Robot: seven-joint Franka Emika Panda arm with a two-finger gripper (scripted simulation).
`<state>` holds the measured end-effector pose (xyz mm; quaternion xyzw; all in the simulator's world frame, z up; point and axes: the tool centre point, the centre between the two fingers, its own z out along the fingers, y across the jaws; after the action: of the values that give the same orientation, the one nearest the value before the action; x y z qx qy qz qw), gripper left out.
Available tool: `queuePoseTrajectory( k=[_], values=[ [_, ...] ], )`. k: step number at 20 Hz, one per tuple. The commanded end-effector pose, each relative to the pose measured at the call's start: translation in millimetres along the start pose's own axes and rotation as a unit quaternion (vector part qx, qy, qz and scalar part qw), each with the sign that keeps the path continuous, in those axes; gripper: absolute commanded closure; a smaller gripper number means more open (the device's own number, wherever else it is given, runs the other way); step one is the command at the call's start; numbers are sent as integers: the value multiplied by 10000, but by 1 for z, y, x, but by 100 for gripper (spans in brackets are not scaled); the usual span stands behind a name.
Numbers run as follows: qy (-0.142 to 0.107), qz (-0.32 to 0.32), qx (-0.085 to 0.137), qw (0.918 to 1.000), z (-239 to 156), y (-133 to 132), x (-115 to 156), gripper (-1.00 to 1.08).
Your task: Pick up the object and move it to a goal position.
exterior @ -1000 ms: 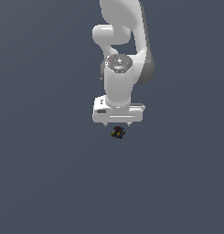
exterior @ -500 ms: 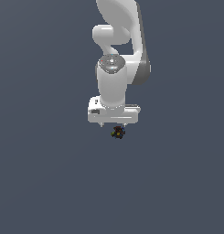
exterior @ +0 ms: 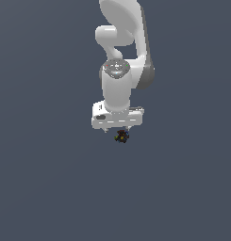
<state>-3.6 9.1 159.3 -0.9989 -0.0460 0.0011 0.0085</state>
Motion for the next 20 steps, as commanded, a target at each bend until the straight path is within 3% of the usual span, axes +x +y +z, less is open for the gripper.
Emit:
queuePoseTrajectory(
  k=[1,10,15,20],
  values=[
    [-5,-259,-13,9997,4,-1,-2,-92],
    [-26,-1533,-64,9882,24,-6,-13,-92],
    [-38,-2278,-82,9737,36,-10,-19,-92],
    [-48,-3015,-92,9534,46,-14,-26,-92]
  ],
)
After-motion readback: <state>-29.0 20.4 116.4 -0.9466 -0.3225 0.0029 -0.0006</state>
